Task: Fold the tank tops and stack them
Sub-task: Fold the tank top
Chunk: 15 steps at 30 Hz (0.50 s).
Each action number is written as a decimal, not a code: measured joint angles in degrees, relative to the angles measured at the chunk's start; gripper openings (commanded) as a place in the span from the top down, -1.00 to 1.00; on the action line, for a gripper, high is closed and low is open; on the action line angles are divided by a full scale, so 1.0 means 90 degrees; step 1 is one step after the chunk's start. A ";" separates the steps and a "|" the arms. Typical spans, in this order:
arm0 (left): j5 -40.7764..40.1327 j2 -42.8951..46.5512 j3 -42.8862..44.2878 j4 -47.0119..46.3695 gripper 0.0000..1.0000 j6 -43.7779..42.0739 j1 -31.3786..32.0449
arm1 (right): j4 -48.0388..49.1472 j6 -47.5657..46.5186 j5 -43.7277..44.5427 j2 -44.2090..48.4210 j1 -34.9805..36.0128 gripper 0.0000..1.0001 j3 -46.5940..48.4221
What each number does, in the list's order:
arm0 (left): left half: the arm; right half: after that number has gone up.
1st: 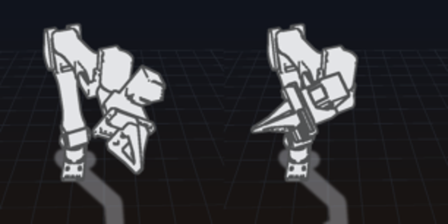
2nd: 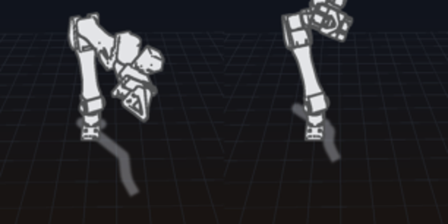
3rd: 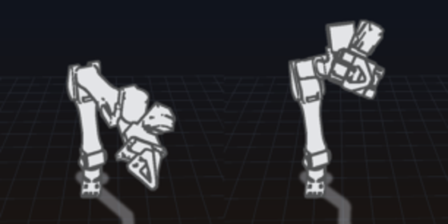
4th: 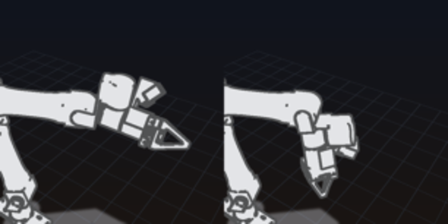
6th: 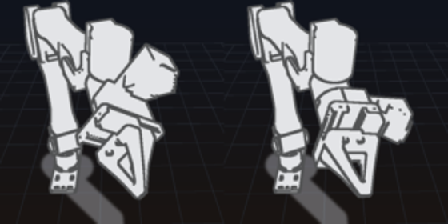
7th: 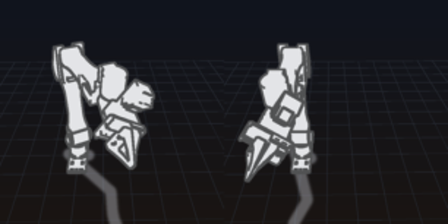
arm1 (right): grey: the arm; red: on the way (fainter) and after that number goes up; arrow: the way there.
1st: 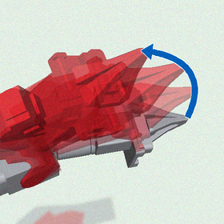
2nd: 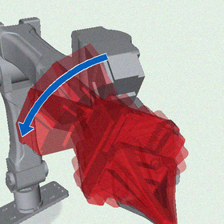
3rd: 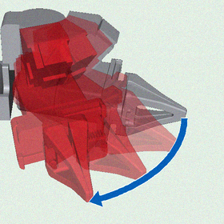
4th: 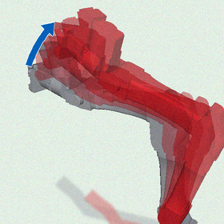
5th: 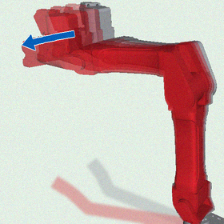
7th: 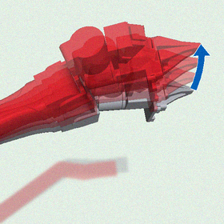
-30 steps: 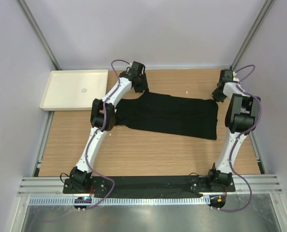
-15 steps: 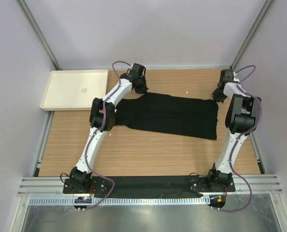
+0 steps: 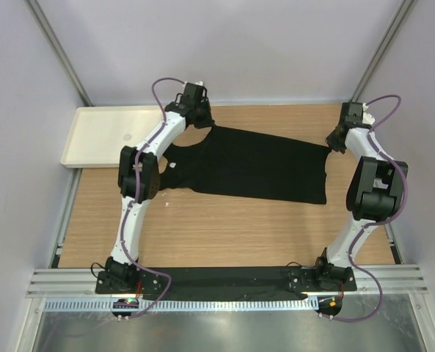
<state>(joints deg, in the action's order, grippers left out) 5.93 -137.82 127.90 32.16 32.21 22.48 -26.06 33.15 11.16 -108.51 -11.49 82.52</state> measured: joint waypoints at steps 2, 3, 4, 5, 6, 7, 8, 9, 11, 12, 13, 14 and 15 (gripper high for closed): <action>0.0022 0.0316 -0.0469 -0.0185 1.00 -0.0022 0.0007 | 0.0029 0.0000 -0.0005 0.0243 -0.0002 0.98 -0.0243; 0.0032 0.0466 -0.0699 -0.0238 1.00 -0.0036 0.0017 | 0.0058 0.0000 -0.0010 0.0340 -0.0002 0.98 -0.0355; 0.0041 0.0602 -0.0925 -0.0301 1.00 -0.0053 0.0024 | 0.0114 0.0000 -0.0022 0.0449 -0.0002 0.98 -0.0491; 0.0046 0.0721 -0.1132 -0.0347 1.00 -0.0085 0.0027 | 0.0143 0.0002 -0.0044 0.0561 -0.0002 0.98 -0.0634; 0.0061 0.0821 -0.1304 -0.0367 1.00 -0.0107 0.0029 | 0.0148 0.0002 -0.0058 0.0658 -0.0002 0.98 -0.0758; 0.0073 0.0903 -0.1472 -0.0425 1.00 -0.0121 0.0029 | 0.0202 0.0002 -0.0075 0.0753 -0.0002 0.97 -0.0899; 0.0085 0.1003 -0.1666 -0.0495 1.00 -0.0134 0.0029 | 0.0223 0.0002 -0.0092 0.0852 -0.0002 0.98 -0.1035; 0.0090 0.1103 -0.1868 -0.0542 1.00 -0.0134 0.0029 | 0.0243 0.0002 -0.0104 0.0923 -0.0002 0.98 -0.1144; 0.0117 0.1326 -0.2331 -0.0697 1.00 -0.0136 0.0029 | 0.0287 0.0007 -0.0124 0.1120 -0.0002 0.97 -0.1428; 0.0131 0.1438 -0.2557 -0.0753 1.00 -0.0134 0.0029 | 0.0338 0.0012 -0.0143 0.1224 -0.0002 0.97 -0.1581; 0.0138 0.1535 -0.2744 -0.0806 1.00 -0.0134 0.0029 | 0.0347 0.0022 -0.0158 0.1348 -0.0002 0.97 -0.1741; 0.0146 0.1661 -0.2994 -0.0899 1.00 -0.0134 0.0032 | 0.0374 0.0032 -0.0168 0.1477 -0.0002 0.97 -0.1897; 0.0155 0.1790 -0.3218 -0.0957 1.00 -0.0131 0.0032 | 0.0408 0.0046 -0.0170 0.1610 -0.0002 0.97 -0.2050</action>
<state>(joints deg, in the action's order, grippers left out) 7.33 -121.71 98.94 23.55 31.03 22.76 -22.39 33.56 9.63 -94.02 -11.51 64.07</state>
